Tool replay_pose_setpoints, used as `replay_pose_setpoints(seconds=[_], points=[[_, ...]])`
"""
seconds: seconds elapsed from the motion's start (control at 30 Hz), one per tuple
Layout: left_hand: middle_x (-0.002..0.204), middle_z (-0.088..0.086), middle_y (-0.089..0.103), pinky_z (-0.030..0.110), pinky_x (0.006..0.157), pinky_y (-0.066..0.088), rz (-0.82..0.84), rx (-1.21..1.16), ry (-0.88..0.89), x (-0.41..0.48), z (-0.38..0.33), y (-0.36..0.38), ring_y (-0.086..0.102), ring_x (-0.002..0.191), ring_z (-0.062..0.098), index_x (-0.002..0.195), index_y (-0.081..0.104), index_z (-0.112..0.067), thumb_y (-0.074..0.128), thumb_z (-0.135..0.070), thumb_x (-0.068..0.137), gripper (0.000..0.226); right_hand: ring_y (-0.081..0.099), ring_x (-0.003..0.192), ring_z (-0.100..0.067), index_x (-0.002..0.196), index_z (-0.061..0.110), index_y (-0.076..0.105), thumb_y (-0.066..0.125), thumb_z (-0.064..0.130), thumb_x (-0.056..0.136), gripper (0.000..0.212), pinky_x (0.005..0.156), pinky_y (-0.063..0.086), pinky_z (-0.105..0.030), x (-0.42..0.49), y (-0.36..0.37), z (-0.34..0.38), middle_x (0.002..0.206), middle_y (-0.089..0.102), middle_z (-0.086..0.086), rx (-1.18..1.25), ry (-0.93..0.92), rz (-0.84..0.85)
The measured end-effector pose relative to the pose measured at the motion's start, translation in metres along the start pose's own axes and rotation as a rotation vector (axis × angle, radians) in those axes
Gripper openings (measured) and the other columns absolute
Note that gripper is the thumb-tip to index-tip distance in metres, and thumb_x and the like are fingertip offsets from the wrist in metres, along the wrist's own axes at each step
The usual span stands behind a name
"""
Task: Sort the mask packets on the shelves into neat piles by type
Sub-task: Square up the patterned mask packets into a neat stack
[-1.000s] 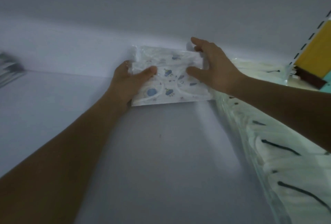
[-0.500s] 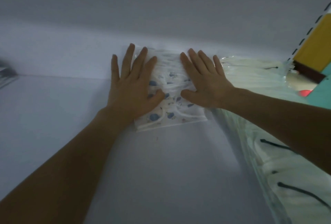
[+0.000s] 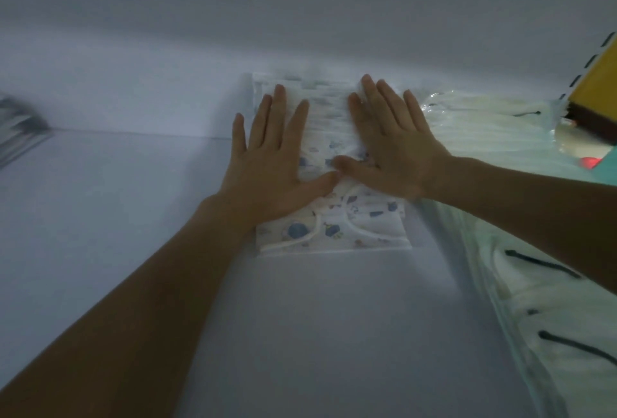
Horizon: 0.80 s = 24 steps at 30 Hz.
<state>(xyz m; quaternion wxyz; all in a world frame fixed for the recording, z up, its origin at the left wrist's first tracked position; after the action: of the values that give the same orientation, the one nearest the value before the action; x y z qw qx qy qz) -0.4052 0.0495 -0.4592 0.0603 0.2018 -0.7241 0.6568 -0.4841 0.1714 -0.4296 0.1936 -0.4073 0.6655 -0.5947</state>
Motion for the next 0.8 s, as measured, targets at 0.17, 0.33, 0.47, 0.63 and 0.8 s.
replay_pose_setpoints(seconds=[0.17,0.33,0.47,0.63,0.8], points=[[0.154,0.003,-0.026,0.047,0.112,-0.013,0.035,0.057,0.073,-0.005,-0.008,0.002,-0.020,0.143,0.018,0.148,-0.007,-0.030,-0.007,-0.077,0.059,0.101,-0.020,0.143,-0.021,0.149,0.022,-0.009,-0.001,0.069,0.069,0.093,0.112,-0.017,-0.035,-0.007,0.007,0.008,0.155,-0.023,-0.005,0.047,-0.022,0.088],[0.153,0.003,-0.028,0.042,0.111,-0.018,0.050,0.040,0.036,-0.006,0.004,-0.004,-0.024,0.141,0.017,0.147,-0.016,-0.022,-0.005,-0.074,0.062,0.101,-0.017,0.144,-0.022,0.149,0.025,-0.008,-0.005,0.069,0.066,0.093,0.110,-0.017,-0.034,-0.007,-0.002,0.005,0.156,-0.019,-0.006,0.076,-0.032,0.021],[0.152,0.003,-0.031,0.042,0.110,-0.019,0.121,0.041,0.051,-0.010,0.006,0.001,-0.026,0.140,0.016,0.148,-0.014,-0.025,-0.004,-0.077,0.060,0.102,-0.018,0.143,-0.020,0.149,0.027,-0.007,0.005,0.069,0.072,0.088,0.113,-0.015,-0.035,-0.012,0.007,0.008,0.155,-0.022,-0.003,0.086,-0.023,0.130],[0.156,0.006,-0.018,0.033,0.114,-0.006,-0.028,-0.481,-0.255,-0.005,0.022,-0.008,-0.013,0.144,0.020,0.149,-0.002,-0.028,0.032,-0.057,0.093,0.072,-0.018,0.143,-0.017,0.149,0.024,-0.010,0.025,0.055,0.095,0.071,0.114,-0.013,-0.036,0.000,0.004,-0.006,0.156,-0.021,0.000,0.129,0.054,0.114],[0.155,0.004,0.017,0.032,0.117,0.013,-0.067,-0.883,-0.341,0.003,0.040,-0.002,0.022,0.140,0.013,0.150,0.013,-0.021,0.041,-0.032,0.098,0.060,-0.016,0.144,-0.018,0.149,0.024,-0.004,0.025,0.057,0.094,0.071,0.113,-0.013,-0.035,0.002,0.001,-0.005,0.156,-0.019,-0.002,0.174,0.035,0.095]])
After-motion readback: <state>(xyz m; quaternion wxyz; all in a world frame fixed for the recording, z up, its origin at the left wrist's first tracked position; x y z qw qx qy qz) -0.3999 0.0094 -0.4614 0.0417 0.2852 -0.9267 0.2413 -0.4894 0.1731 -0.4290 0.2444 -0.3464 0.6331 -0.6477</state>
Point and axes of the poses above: each hand's wrist, its own x-axis towards the middle knuckle, its own y-axis out of the palm, z = x × y, the point moved 6 cm from there along x, towards the middle knuckle
